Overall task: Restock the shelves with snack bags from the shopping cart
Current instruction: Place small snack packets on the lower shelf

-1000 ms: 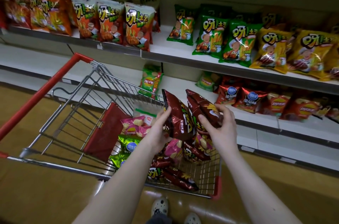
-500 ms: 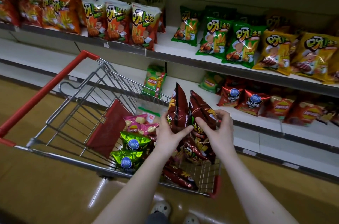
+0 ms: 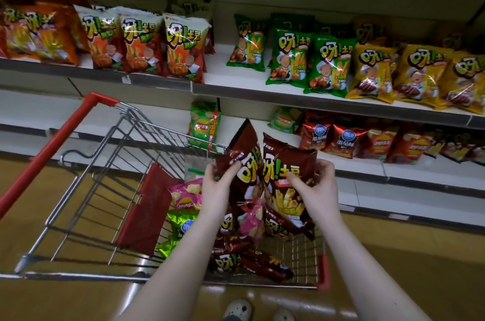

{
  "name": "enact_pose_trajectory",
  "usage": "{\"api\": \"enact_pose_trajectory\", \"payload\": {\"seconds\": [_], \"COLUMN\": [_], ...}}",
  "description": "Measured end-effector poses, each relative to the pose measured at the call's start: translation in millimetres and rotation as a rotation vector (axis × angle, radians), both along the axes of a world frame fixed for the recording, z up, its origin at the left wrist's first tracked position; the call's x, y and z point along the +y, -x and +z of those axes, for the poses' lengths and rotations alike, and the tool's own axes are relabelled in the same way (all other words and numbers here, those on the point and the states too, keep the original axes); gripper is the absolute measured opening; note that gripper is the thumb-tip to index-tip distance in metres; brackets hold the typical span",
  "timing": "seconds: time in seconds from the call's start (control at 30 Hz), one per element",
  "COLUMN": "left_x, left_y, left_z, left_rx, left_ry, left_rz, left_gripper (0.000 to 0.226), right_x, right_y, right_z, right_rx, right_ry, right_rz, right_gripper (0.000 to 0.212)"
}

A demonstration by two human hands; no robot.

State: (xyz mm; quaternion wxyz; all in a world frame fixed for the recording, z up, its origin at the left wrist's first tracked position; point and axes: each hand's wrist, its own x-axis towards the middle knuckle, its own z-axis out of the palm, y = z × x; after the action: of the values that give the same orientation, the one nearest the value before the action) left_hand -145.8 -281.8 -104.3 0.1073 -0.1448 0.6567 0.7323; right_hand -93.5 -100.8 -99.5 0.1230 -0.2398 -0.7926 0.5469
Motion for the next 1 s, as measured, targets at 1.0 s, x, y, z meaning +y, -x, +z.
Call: {"api": "enact_pose_trajectory", "payload": {"seconds": [1.0], "left_x": [291.9], "left_y": [-110.9], "left_z": [33.5], "left_rx": [-0.005], "left_ry": [0.104], "left_rz": [-0.32], "left_gripper": [0.077], "right_x": [265.0], "right_y": [-186.9], "right_z": [55.1], "right_rx": [0.072], "right_ry": [0.245], "right_rz": [-0.431], "right_gripper": [0.034]}}
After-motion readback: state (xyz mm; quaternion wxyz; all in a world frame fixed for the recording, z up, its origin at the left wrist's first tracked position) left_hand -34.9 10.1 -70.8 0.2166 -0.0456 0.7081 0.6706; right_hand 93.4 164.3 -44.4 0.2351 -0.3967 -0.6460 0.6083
